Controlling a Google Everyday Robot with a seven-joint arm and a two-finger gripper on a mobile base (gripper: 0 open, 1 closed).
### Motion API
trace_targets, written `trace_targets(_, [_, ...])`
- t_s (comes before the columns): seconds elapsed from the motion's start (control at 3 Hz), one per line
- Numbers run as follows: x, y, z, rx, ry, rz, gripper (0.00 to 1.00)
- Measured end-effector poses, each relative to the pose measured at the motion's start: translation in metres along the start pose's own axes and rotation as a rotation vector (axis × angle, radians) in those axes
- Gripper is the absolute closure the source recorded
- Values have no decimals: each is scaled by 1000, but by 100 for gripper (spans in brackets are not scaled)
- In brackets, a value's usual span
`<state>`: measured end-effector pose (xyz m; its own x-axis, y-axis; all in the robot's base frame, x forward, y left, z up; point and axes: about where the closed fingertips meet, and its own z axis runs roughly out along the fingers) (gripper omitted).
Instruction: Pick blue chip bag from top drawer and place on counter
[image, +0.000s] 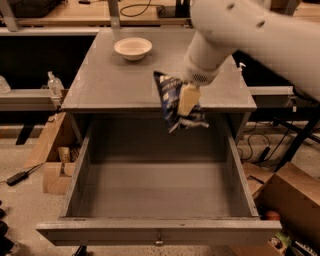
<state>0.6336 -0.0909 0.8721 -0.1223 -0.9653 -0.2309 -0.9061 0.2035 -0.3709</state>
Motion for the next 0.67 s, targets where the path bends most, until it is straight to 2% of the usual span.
trace_targets(0.33, [-5, -35, -48, 4, 47, 19, 100])
trace_targets(0.67, [-1, -74, -89, 55, 45, 72, 100])
